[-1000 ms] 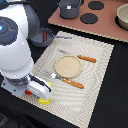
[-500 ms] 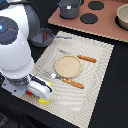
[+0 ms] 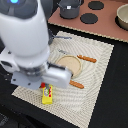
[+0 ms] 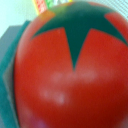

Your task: Interact with the objects in diverse but meaningful ways.

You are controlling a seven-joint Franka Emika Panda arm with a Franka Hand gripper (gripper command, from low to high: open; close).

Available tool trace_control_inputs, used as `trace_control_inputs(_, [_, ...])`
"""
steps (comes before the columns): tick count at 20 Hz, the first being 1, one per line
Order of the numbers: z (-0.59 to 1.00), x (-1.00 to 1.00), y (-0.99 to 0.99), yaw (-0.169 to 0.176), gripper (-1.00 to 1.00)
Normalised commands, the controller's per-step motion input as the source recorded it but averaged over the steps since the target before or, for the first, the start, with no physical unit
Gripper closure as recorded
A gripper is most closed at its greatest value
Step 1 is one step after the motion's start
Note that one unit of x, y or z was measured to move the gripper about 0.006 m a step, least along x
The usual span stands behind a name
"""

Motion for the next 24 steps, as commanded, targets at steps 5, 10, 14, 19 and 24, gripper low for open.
trace_control_inputs(5, [0.03, 0.47, 0.58, 0.166, 1.0])
trace_control_inputs(10, [-0.19, 0.55, 0.54, 0.124, 1.0])
trace_control_inputs(14, [0.05, 0.43, 0.7, 0.094, 1.0])
trace_control_inputs(19, [0.62, 0.27, 0.9, 0.031, 1.0])
trace_control_inputs(24, [0.67, 0.04, 0.91, 0.001, 1.0])
